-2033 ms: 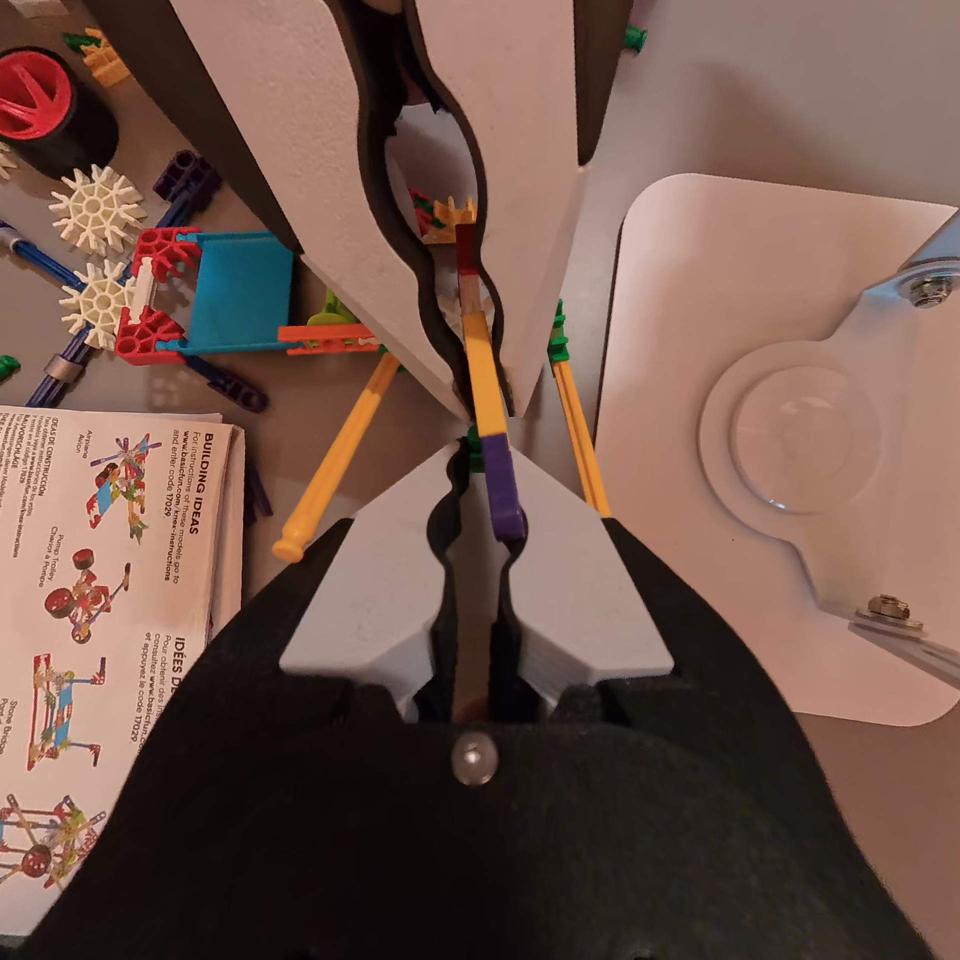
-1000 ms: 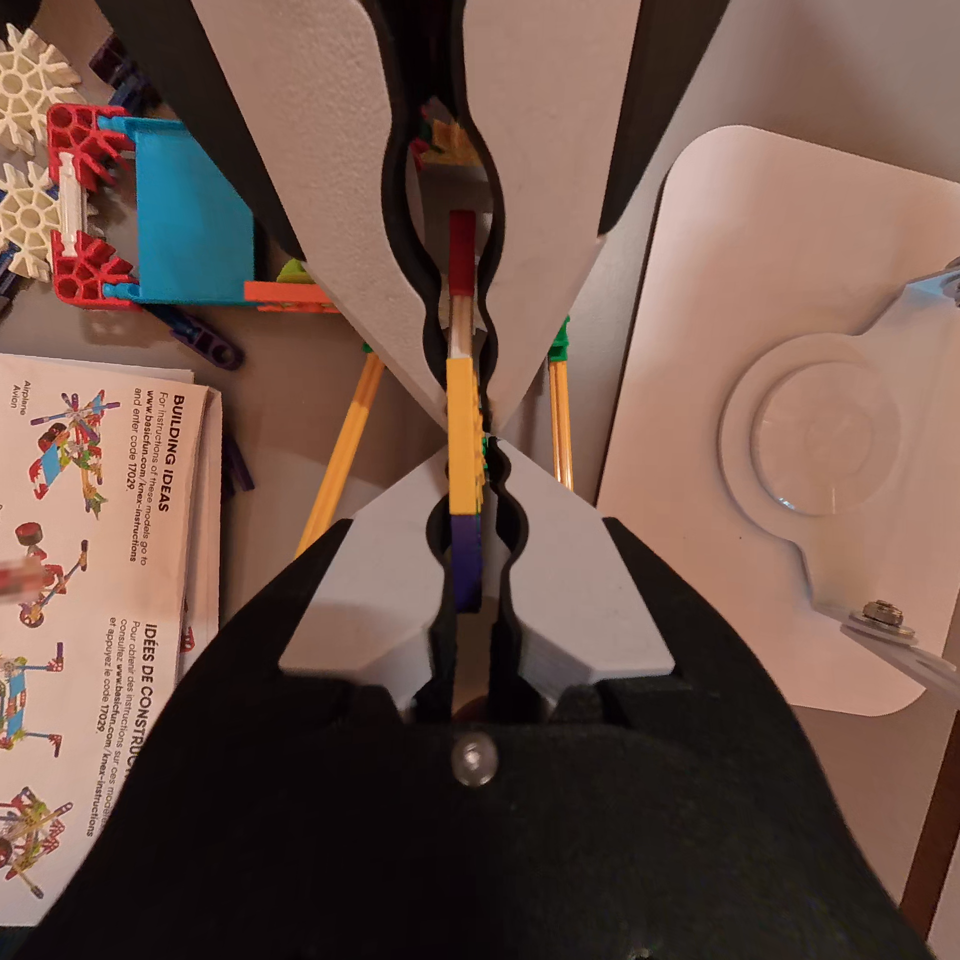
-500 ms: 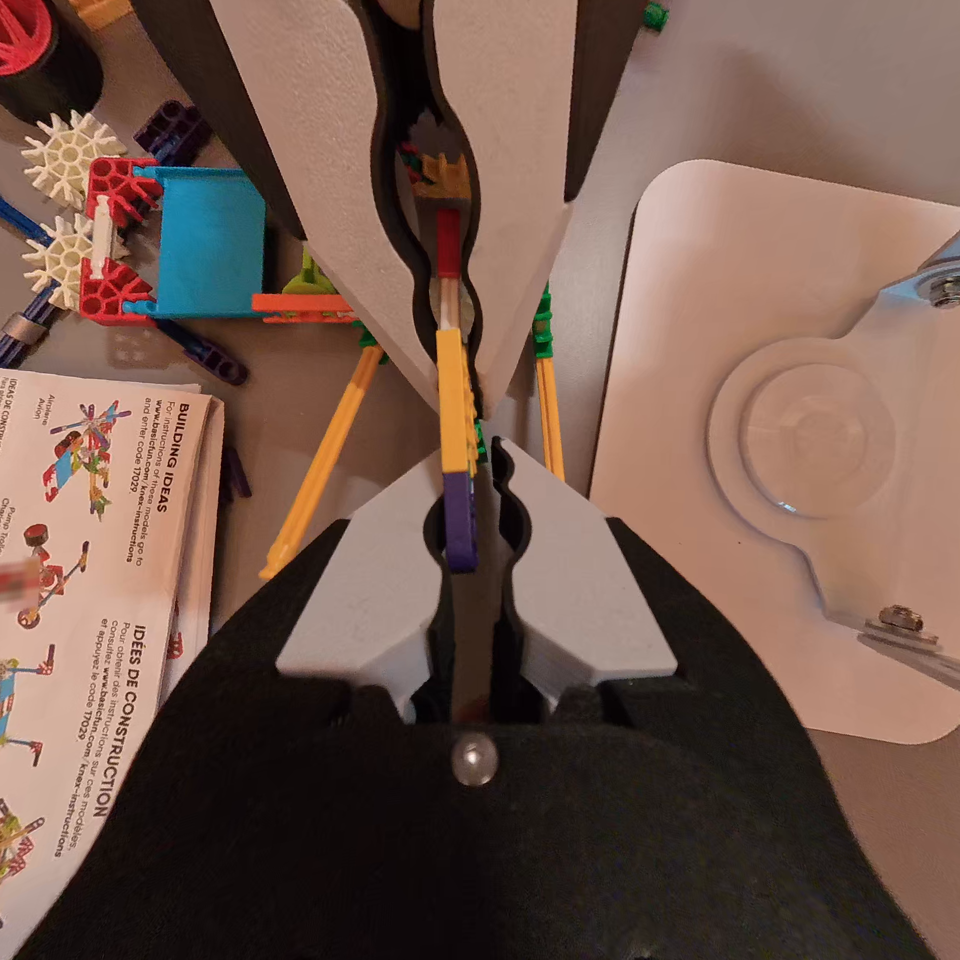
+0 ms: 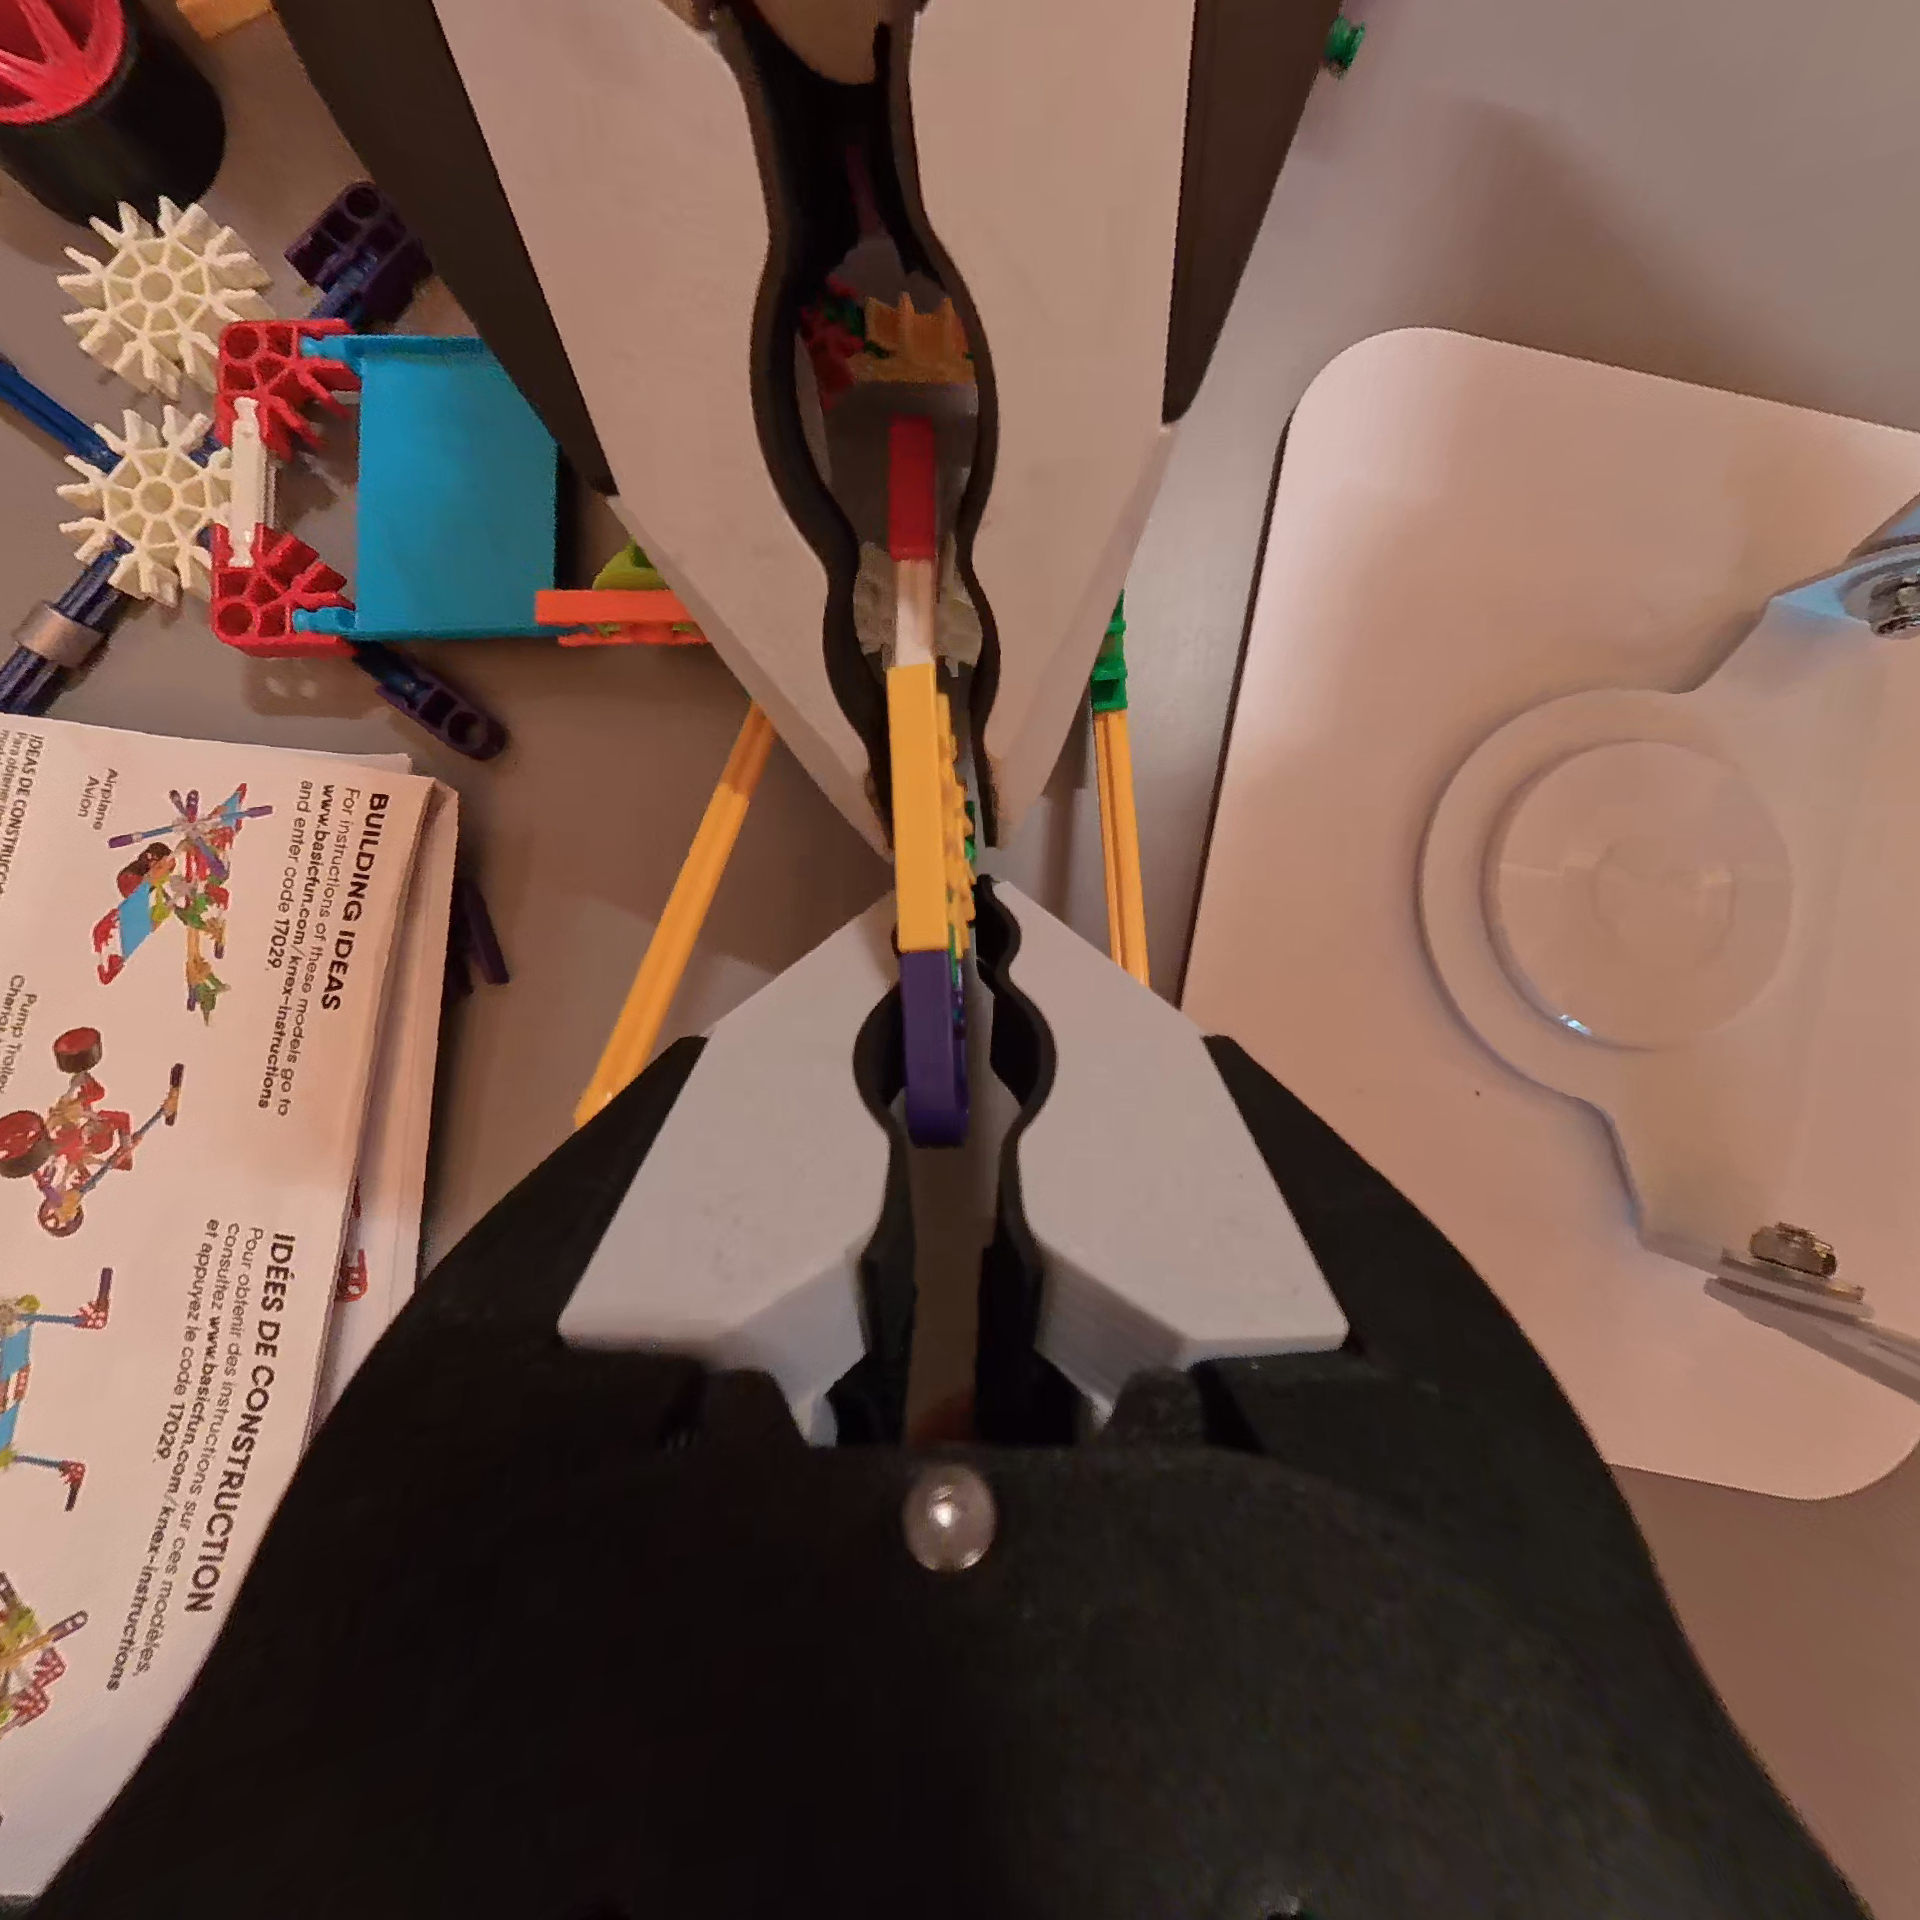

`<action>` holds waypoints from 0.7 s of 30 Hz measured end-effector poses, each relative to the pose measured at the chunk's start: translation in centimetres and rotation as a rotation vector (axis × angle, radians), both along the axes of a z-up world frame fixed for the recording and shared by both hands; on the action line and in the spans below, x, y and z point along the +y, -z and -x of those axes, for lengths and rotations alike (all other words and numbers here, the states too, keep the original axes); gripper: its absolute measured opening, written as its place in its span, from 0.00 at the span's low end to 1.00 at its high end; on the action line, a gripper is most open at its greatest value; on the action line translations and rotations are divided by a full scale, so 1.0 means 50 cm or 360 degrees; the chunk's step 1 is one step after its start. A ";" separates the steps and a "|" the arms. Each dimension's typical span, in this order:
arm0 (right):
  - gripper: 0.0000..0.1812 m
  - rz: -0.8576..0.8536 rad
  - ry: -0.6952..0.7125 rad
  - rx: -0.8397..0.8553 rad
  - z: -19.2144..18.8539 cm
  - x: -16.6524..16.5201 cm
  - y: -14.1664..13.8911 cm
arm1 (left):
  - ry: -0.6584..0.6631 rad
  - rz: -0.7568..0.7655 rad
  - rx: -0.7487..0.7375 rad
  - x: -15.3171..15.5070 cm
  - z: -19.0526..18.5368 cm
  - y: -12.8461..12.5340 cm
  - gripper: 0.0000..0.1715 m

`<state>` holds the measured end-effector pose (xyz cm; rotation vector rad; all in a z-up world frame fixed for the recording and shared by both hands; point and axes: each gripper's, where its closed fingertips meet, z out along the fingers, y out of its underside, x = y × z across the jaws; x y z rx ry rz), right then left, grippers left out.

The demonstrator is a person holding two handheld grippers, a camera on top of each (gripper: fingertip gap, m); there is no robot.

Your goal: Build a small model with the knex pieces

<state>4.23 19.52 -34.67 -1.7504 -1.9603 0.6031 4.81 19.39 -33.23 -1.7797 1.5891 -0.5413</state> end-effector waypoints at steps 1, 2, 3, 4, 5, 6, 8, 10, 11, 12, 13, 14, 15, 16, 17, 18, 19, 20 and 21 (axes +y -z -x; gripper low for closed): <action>0.02 0.0000 -0.0005 0.0000 0.001 -0.002 -0.001 | -0.0003 -0.0001 0.0005 0.000 -0.001 0.002 0.05; 0.02 -0.0003 -0.0012 -0.0005 0.002 -0.004 -0.001 | 0.0012 0.0001 0.0004 -0.003 -0.003 0.004 0.07; 0.02 -0.0013 -0.0014 -0.0015 0.001 -0.004 -0.001 | 0.0015 0.0001 0.0002 -0.004 -0.004 0.005 0.06; 0.02 -0.0016 -0.0014 -0.0019 0.001 -0.004 0.000 | 0.0019 0.0003 0.0005 -0.005 -0.004 0.005 0.05; 0.02 -0.0011 -0.0015 -0.0019 0.002 -0.005 0.000 | 0.0024 0.0004 0.0003 -0.005 -0.003 0.005 0.05; 0.02 -0.0010 -0.0020 -0.0019 0.002 -0.006 0.000 | 0.0031 0.0003 -0.0002 -0.006 -0.003 0.004 0.03; 0.02 -0.0010 -0.0017 -0.0013 0.003 -0.005 0.000 | 0.0031 0.0013 -0.0019 -0.005 -0.002 0.004 0.03; 0.03 -0.0003 0.0007 0.0012 0.004 -0.001 -0.003 | 0.0018 0.0006 -0.0033 0.000 -0.001 0.002 0.02; 0.03 0.0006 0.0015 0.0030 0.005 0.000 -0.004 | 0.0016 0.0009 -0.0040 0.001 0.000 0.000 0.02; 0.03 0.0008 0.0025 0.0049 0.005 0.003 -0.006 | 0.0009 0.0010 -0.0050 0.003 0.000 -0.002 0.02; 0.04 0.0009 0.0036 0.0068 0.006 0.006 -0.008 | 0.0003 0.0015 -0.0063 0.004 0.000 -0.004 0.02; 0.05 0.0015 0.0041 0.0086 0.006 0.008 -0.011 | 0.0000 0.0028 -0.0080 0.004 0.000 -0.006 0.02; 0.06 0.0019 0.0043 0.0107 0.006 0.009 -0.013 | -0.0006 0.0038 -0.0097 0.005 0.000 -0.008 0.02; 0.05 0.0023 0.0042 0.0130 0.007 0.010 -0.016 | -0.0014 0.0042 -0.0115 0.008 0.000 -0.011 0.02; 0.04 0.0031 0.0035 0.0153 0.009 0.009 -0.018 | -0.0021 0.0053 -0.0134 0.009 0.001 -0.014 0.02; 0.03 0.0040 0.0028 0.0175 0.010 0.008 -0.020 | -0.0023 0.0069 -0.0151 0.009 0.001 -0.016 0.02; 0.03 0.0049 0.0027 0.0197 0.011 0.008 -0.022 | -0.0027 0.0083 -0.0166 0.010 0.002 -0.018 0.02; 0.03 0.0059 0.0026 0.0213 0.012 0.008 -0.023 | -0.0030 0.0090 -0.0178 0.011 0.003 -0.019 0.02; 0.02 0.0067 0.0024 0.0219 0.012 0.009 -0.023 | -0.0036 0.0099 -0.0185 0.011 0.003 -0.019 0.02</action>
